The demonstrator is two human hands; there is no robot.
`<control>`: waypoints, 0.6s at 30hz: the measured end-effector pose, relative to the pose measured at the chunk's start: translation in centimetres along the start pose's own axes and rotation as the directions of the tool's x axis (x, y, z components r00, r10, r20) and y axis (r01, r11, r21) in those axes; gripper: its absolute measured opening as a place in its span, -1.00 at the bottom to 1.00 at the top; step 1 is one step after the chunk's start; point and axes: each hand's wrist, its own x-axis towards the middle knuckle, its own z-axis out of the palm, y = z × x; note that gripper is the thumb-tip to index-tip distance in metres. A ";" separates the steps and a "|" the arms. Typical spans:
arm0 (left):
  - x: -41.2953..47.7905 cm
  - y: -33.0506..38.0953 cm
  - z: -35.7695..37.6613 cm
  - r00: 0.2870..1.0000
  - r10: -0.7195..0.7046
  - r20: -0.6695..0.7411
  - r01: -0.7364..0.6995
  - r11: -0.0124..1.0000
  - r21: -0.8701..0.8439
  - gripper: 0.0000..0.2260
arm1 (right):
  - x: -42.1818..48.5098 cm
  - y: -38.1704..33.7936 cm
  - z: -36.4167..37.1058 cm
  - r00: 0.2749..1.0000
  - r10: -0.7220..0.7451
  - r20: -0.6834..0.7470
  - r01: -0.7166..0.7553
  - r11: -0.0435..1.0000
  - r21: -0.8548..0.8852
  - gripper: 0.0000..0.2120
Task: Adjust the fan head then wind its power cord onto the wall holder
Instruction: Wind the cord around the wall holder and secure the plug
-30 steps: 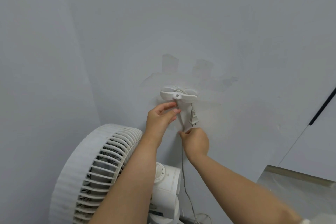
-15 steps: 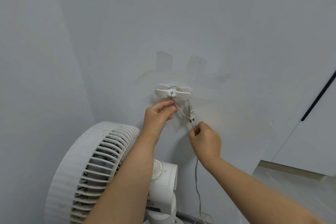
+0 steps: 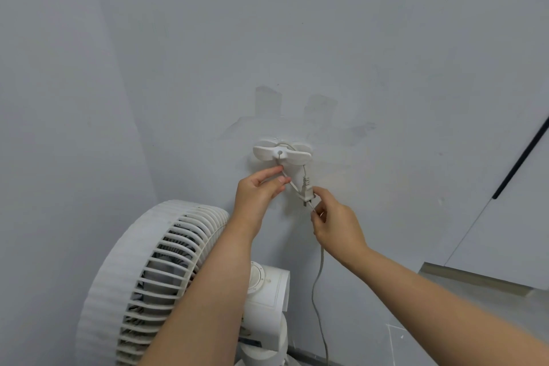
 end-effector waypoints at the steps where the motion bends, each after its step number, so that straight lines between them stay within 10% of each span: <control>1: 0.0 0.0 0.1 1.000 0.000 0.001 0.000 1.000 0.004 -0.77 | 0.0 0.1 -0.1 1.000 -0.019 -0.008 0.019 1.000 -0.020 -0.60; 7: -0.1 0.0 -0.1 1.000 0.008 0.000 -0.008 1.000 0.021 -0.77 | 0.6 0.1 -0.7 0.993 0.104 -0.050 -0.087 0.959 0.270 -0.71; 11: -0.1 0.1 -0.1 1.000 0.000 -0.003 0.000 1.000 0.021 -0.76 | 1.6 -0.2 -1.7 0.948 0.246 0.204 -0.318 0.659 0.682 -0.73; 18: -0.4 0.3 0.1 1.000 -0.030 -0.008 0.029 0.998 -0.053 -0.76 | 2.0 -0.6 -2.2 0.944 0.289 0.159 -0.313 0.630 0.711 -0.76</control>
